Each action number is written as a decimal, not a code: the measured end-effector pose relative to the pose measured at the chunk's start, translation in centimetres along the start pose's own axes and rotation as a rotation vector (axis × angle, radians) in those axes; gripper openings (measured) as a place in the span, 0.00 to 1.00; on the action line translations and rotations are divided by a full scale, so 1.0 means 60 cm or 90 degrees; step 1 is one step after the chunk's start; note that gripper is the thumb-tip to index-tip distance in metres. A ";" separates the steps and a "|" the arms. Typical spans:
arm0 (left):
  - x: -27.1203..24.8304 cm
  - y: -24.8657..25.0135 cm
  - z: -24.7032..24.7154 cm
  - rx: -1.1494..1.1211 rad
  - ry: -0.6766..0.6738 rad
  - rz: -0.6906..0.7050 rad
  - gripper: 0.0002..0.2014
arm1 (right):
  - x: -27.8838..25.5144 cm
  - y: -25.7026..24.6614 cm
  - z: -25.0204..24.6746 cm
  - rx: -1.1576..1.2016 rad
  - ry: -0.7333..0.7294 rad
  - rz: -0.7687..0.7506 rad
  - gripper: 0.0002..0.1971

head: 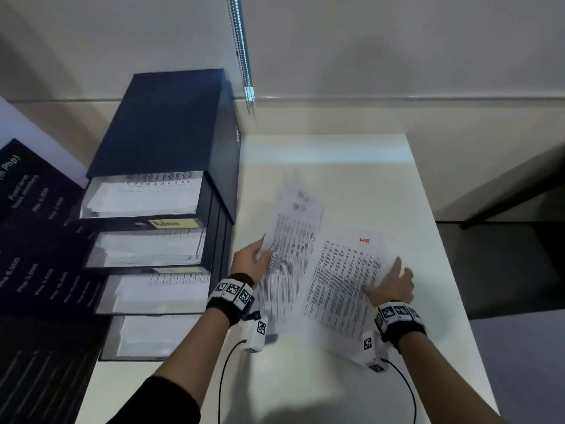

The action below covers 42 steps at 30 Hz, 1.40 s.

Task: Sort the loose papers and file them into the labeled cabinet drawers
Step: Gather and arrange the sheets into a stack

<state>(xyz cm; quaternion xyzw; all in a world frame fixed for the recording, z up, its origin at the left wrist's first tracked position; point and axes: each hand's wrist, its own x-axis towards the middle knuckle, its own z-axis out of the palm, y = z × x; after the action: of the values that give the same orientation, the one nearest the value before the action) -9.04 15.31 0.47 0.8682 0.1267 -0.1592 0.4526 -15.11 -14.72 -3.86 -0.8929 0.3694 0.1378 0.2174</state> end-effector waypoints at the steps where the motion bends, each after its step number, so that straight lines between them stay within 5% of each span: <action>1: -0.007 0.029 -0.017 -0.015 0.011 0.036 0.23 | -0.002 -0.013 -0.004 -0.012 0.015 -0.035 0.60; 3: -0.023 0.078 -0.055 -0.033 0.027 0.135 0.17 | -0.014 -0.049 -0.020 0.035 0.023 -0.123 0.64; 8: -0.070 0.153 -0.161 -0.071 0.063 0.299 0.10 | -0.095 -0.170 -0.091 0.372 -0.139 -0.307 0.63; 12: -0.124 0.186 -0.237 -0.116 0.077 0.342 0.07 | -0.192 -0.248 -0.161 0.459 -0.207 -0.386 0.14; 15: -0.153 0.177 -0.284 -0.152 0.118 0.361 0.07 | -0.258 -0.284 -0.191 0.473 -0.201 -0.414 0.16; 19: -0.151 0.103 -0.334 -0.141 0.170 0.249 0.19 | -0.291 -0.299 -0.144 0.436 -0.267 -0.428 0.25; 23: -0.154 -0.031 -0.375 -0.072 0.095 0.117 0.21 | -0.362 -0.296 -0.059 0.412 -0.414 -0.383 0.46; 27: -0.181 -0.175 -0.402 0.041 0.019 -0.005 0.27 | -0.405 -0.280 0.076 0.382 -0.643 -0.340 0.36; 29: -0.211 -0.234 -0.414 0.089 -0.048 -0.064 0.34 | -0.423 -0.263 0.137 0.306 -0.741 -0.264 0.39; 32: -0.253 -0.297 -0.420 0.087 -0.102 -0.137 0.34 | -0.435 -0.244 0.199 0.217 -0.780 -0.220 0.41; 36: -0.294 -0.340 -0.414 0.000 0.053 -0.218 0.27 | -0.485 -0.248 0.178 0.318 -0.806 -0.157 0.22; 41: -0.344 -0.312 -0.431 -0.010 0.053 -0.232 0.08 | -0.502 -0.251 0.170 0.392 -0.877 -0.086 0.18; 42: -0.346 -0.313 -0.432 -0.018 0.081 -0.219 0.13 | -0.505 -0.251 0.169 0.389 -0.865 -0.081 0.18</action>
<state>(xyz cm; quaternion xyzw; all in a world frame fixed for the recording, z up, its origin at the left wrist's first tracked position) -30.71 45.64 8.57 0.8355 0.3039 -0.1777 0.4219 -26.01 17.97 3.99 -0.5308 0.1230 0.5375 0.6436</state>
